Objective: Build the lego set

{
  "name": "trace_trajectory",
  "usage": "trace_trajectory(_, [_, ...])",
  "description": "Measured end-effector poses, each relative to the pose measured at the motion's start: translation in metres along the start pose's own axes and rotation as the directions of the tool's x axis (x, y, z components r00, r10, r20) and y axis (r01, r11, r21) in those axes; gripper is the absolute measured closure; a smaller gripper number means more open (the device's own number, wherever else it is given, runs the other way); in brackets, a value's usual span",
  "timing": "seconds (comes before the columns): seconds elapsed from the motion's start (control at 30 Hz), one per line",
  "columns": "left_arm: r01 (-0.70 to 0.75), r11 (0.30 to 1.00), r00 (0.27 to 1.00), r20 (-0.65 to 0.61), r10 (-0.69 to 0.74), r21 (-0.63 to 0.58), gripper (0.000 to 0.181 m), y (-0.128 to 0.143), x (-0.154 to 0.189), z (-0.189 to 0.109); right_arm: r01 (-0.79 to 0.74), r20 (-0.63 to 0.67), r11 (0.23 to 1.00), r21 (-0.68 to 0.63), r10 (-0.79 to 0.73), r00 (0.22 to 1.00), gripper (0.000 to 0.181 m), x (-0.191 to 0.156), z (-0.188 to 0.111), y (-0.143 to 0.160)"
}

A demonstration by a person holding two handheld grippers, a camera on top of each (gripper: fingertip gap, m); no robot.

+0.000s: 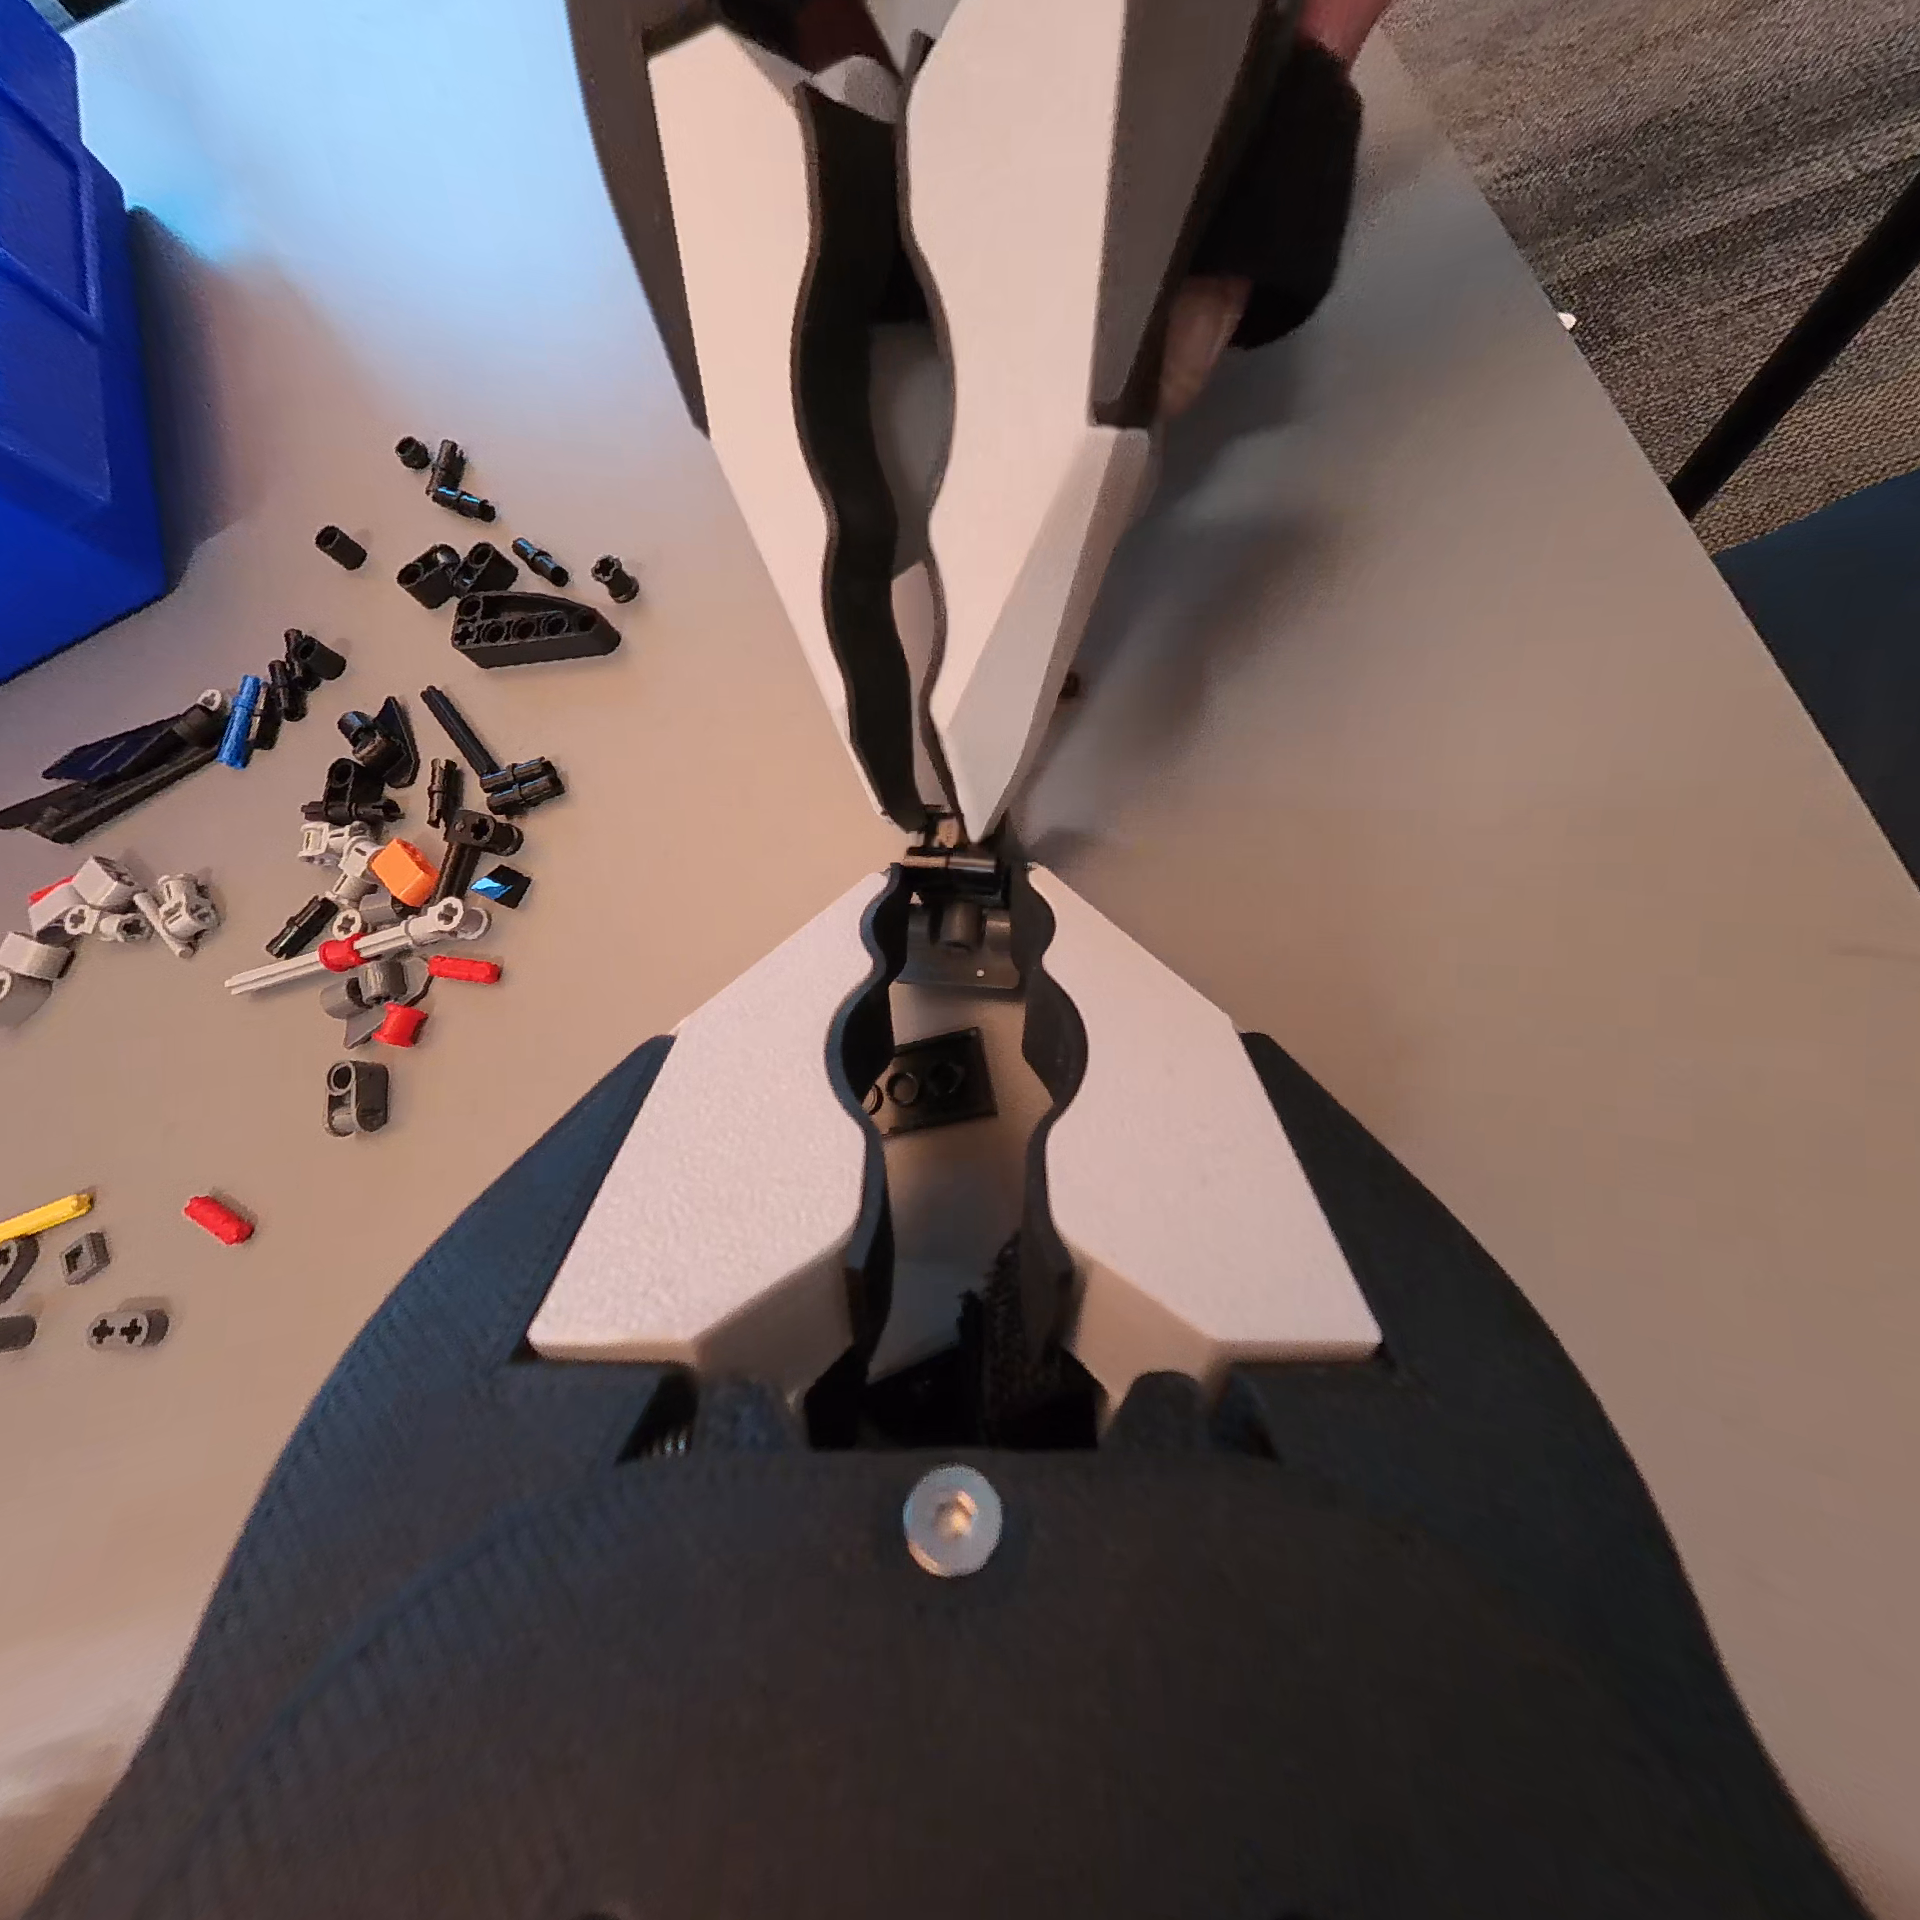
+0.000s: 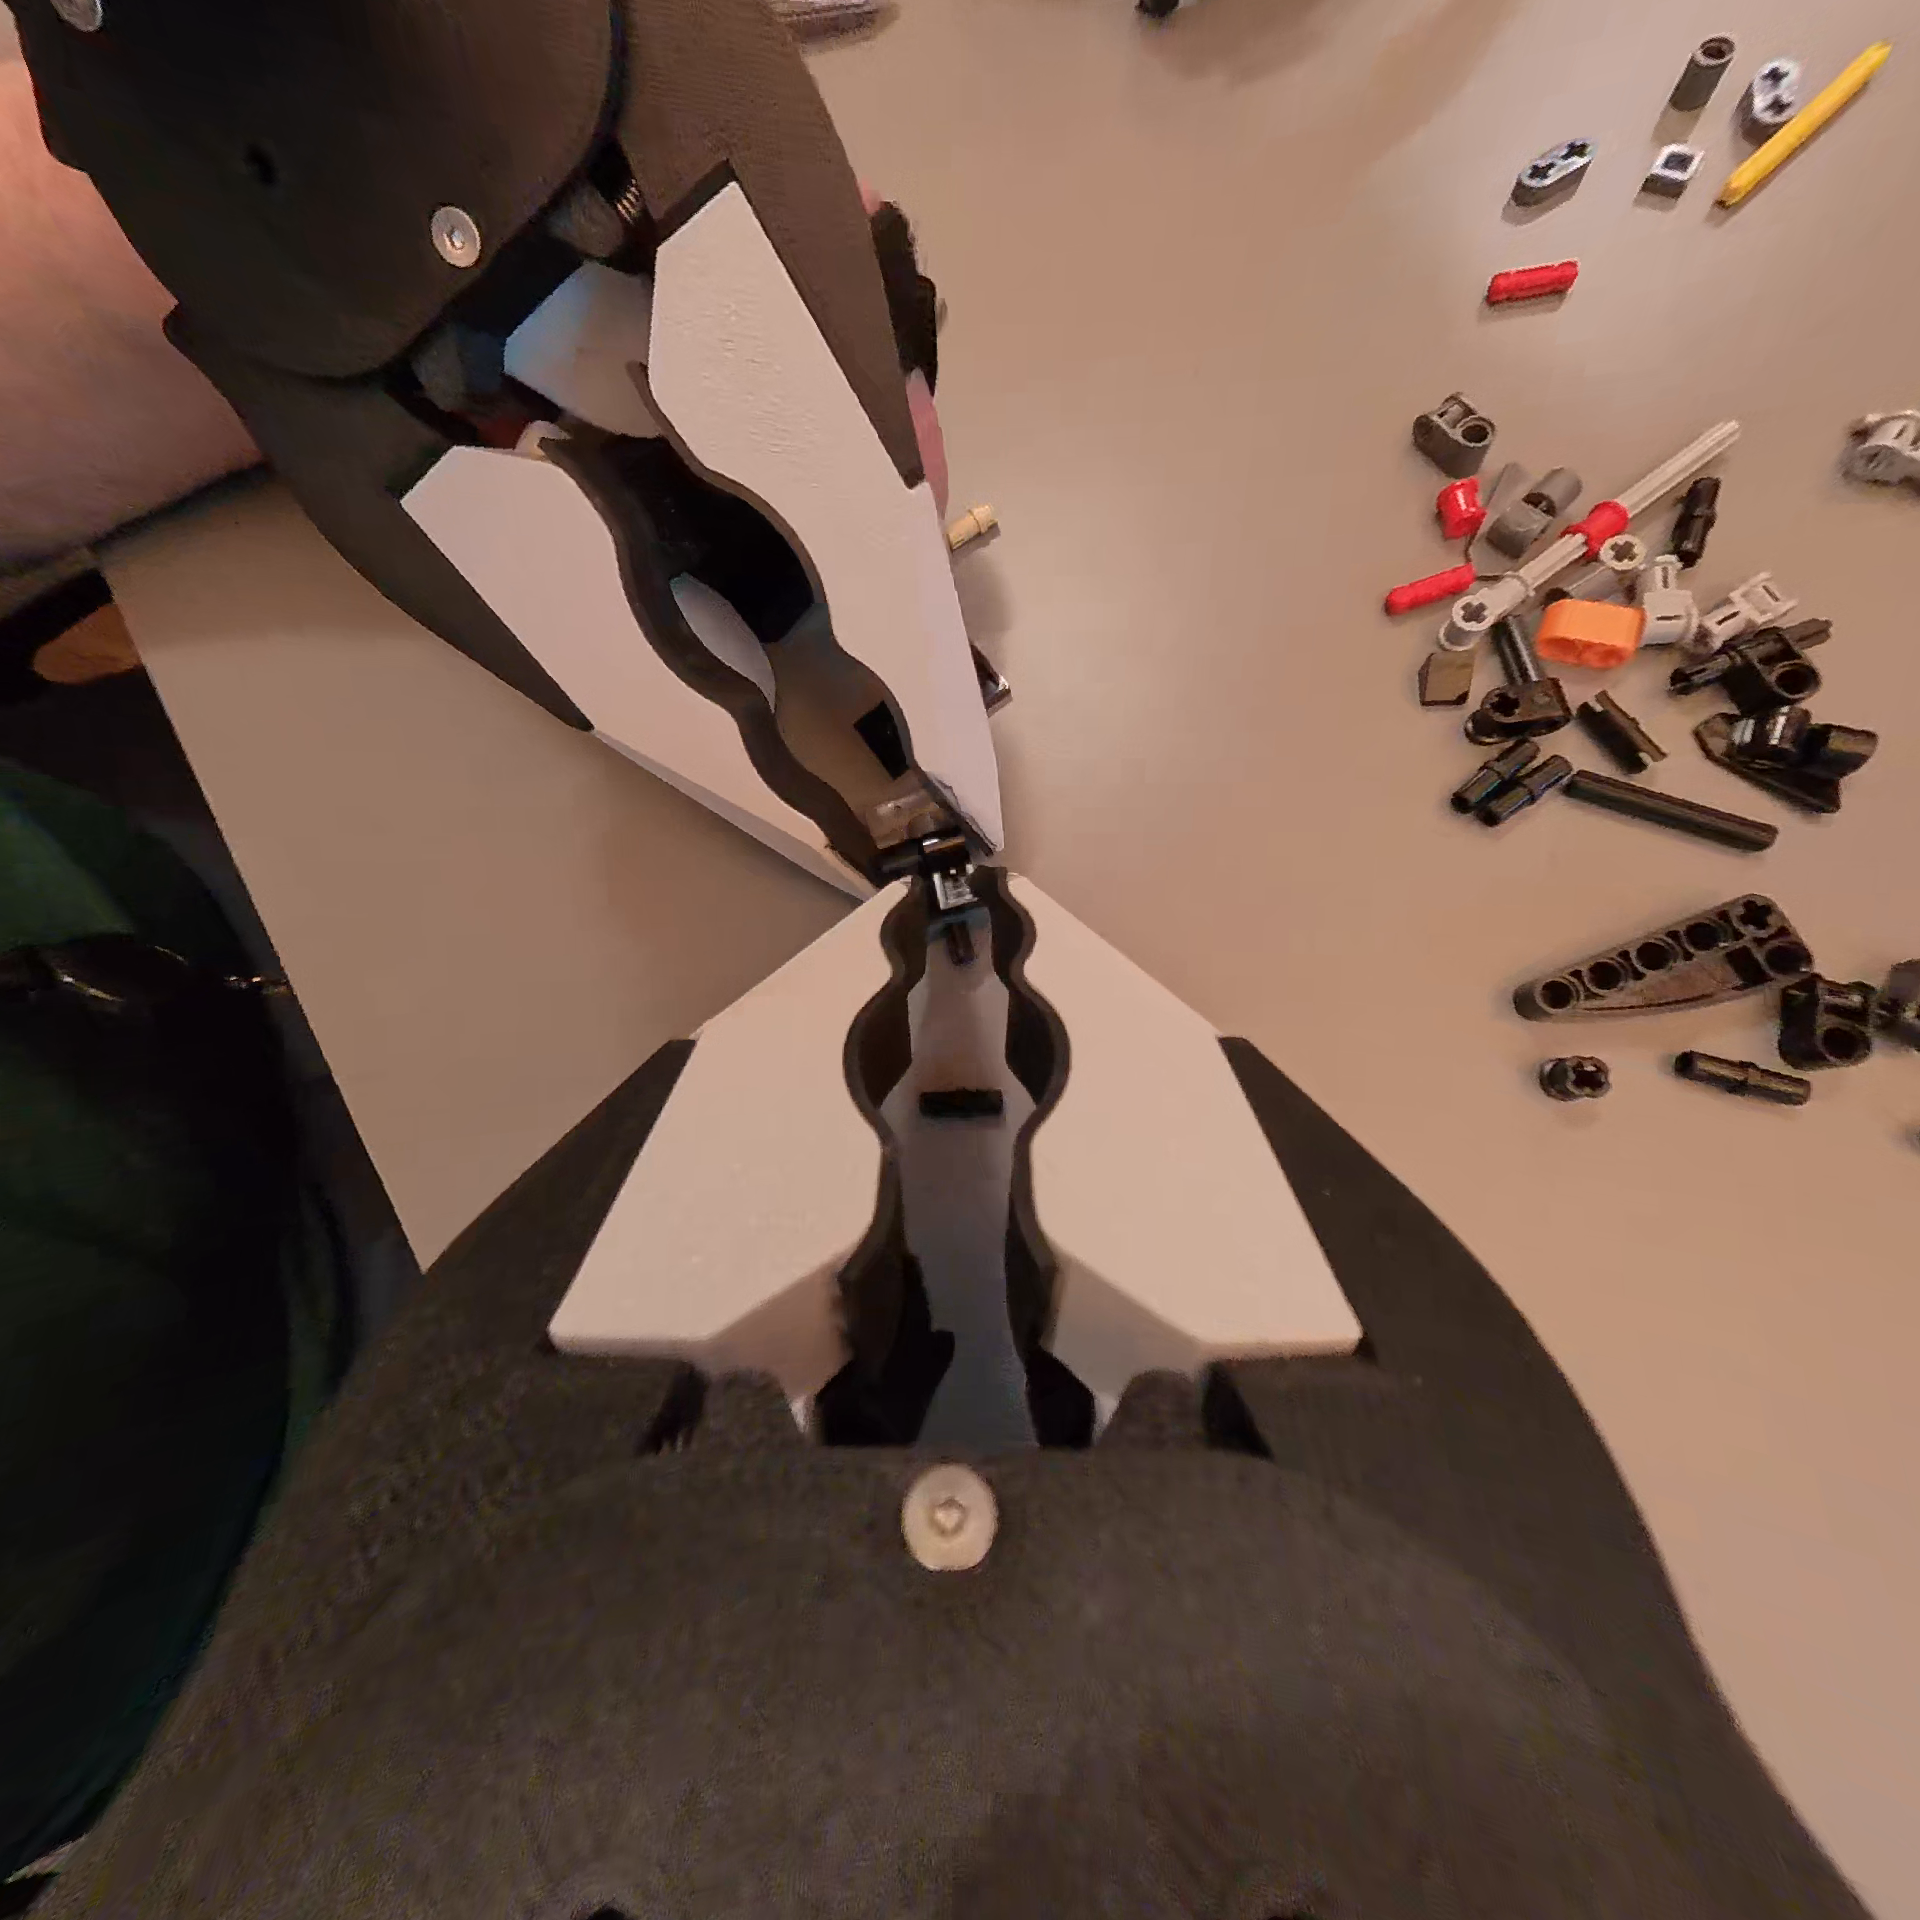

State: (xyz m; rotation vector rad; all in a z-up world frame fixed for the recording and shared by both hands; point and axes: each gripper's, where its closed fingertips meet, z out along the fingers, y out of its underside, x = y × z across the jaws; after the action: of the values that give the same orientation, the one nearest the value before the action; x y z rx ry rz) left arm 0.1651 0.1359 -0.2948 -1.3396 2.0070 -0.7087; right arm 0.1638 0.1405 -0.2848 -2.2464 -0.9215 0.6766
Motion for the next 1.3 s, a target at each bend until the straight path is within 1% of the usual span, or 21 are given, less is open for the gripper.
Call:
trace_trajectory(0.1, [0.001,1.0,1.0,-0.001,-0.001,0.0,0.164,0.0,0.0001,0.0,0.001,0.048,1.0,-0.015,-0.001,0.999,0.171,-0.0001,0.0006,0.0])
trace_trajectory(0.33, [0.006,1.0,1.0,-0.005,-0.006,0.0,0.164,0.0002,0.0,0.0,-0.042,0.075,0.996,-0.074,0.047,0.996,0.171,-0.0009,0.0011,0.0016])
trace_trajectory(0.6, [0.01,1.0,1.0,-0.004,-0.01,-0.004,0.163,0.0008,-0.0004,0.0001,-0.02,0.045,0.992,-0.127,0.026,0.999,0.171,-0.0014,0.0019,0.0023])
trace_trajectory(0.73, [0.01,1.0,1.0,-0.003,-0.01,-0.005,0.164,0.0008,-0.0005,0.0002,0.033,-0.015,0.98,-0.199,-0.036,0.999,0.173,-0.0013,0.0019,0.0029])
trace_trajectory(0.87, [0.013,1.0,1.0,-0.003,-0.013,-0.003,0.164,0.0013,-0.0012,-0.0007,0.058,-0.036,0.965,-0.257,-0.07,0.997,0.173,-0.0016,0.0031,0.0031])
trace_trajectory(1.03, [-0.005,1.0,1.0,0.0,0.005,0.0,0.164,0.0005,0.0002,-0.0001,0.012,-0.02,0.979,-0.204,-0.017,1.0,0.171,-0.0013,0.0015,0.0012])
trace_trajectory(1.1, [-0.004,1.0,1.0,-0.002,0.004,0.0,0.164,0.0004,0.0003,-0.0001,-0.014,-0.011,0.987,-0.158,0.012,1.0,0.177,-0.0025,0.0004,-0.0026])
trace_trajectory(1.2, [-0.005,1.0,1.0,-0.002,0.005,0.0,0.164,0.0004,0.0004,-0.0001,-0.034,-0.011,0.99,-0.139,0.032,0.999,0.181,-0.0004,0.001,-0.0018])
trace_trajectory(1.3, [-0.003,1.0,1.0,-0.005,0.003,0.0,0.164,0.0002,0.0006,0.0002,-0.028,-0.004,0.988,-0.15,0.027,1.0,0.181,-0.0002,0.001,-0.0004])
